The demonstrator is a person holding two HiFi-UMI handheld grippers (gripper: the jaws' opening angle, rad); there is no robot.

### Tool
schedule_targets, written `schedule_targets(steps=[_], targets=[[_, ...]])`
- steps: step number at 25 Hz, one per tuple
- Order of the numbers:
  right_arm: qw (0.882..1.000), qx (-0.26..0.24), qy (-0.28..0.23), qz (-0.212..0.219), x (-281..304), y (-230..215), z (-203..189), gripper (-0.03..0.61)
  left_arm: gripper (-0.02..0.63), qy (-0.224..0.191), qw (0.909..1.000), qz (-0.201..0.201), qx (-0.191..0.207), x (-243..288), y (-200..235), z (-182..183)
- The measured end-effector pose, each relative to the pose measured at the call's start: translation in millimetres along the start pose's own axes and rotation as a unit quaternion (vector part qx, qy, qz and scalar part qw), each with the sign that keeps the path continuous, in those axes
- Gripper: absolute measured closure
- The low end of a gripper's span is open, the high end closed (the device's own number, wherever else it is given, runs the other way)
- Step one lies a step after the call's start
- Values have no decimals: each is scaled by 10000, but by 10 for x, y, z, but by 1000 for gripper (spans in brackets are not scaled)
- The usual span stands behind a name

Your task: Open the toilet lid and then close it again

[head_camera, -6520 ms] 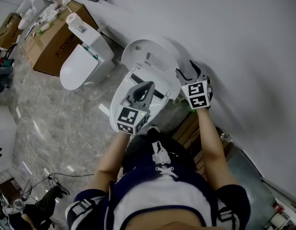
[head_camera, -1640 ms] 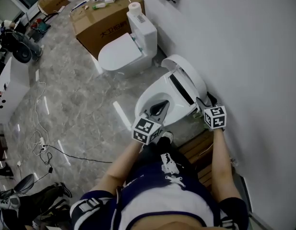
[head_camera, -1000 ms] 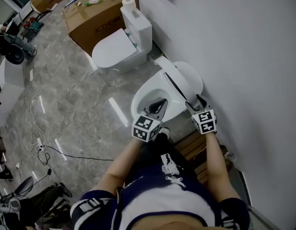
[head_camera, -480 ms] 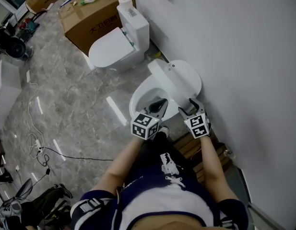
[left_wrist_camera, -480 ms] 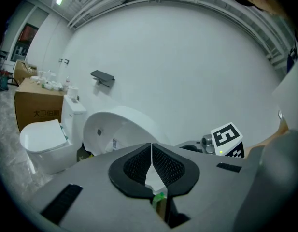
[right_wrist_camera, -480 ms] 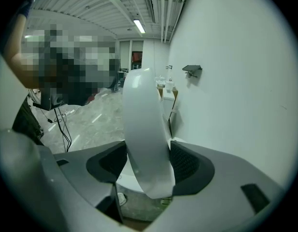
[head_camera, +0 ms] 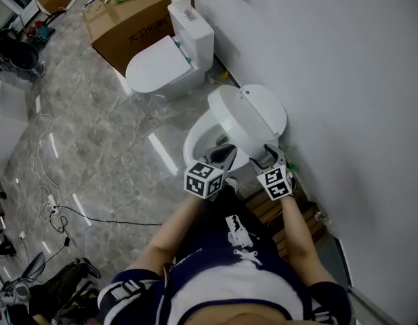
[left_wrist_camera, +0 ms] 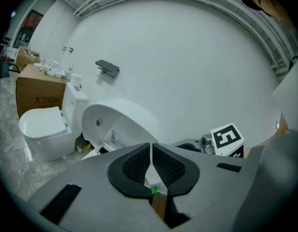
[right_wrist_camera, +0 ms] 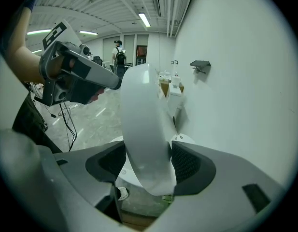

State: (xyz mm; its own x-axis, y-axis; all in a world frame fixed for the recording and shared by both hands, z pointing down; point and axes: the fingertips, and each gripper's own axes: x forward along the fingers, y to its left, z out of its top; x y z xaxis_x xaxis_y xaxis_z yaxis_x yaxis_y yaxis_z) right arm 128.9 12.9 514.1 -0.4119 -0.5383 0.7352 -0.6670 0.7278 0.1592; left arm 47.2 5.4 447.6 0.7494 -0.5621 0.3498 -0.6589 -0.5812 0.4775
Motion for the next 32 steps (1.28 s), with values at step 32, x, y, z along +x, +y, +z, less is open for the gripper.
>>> schedule_targets(steps=[32], targets=[[9940, -605, 743, 520, 379, 731, -204, 302, 525, 771, 9950, -48, -627, -372, 381, -668]])
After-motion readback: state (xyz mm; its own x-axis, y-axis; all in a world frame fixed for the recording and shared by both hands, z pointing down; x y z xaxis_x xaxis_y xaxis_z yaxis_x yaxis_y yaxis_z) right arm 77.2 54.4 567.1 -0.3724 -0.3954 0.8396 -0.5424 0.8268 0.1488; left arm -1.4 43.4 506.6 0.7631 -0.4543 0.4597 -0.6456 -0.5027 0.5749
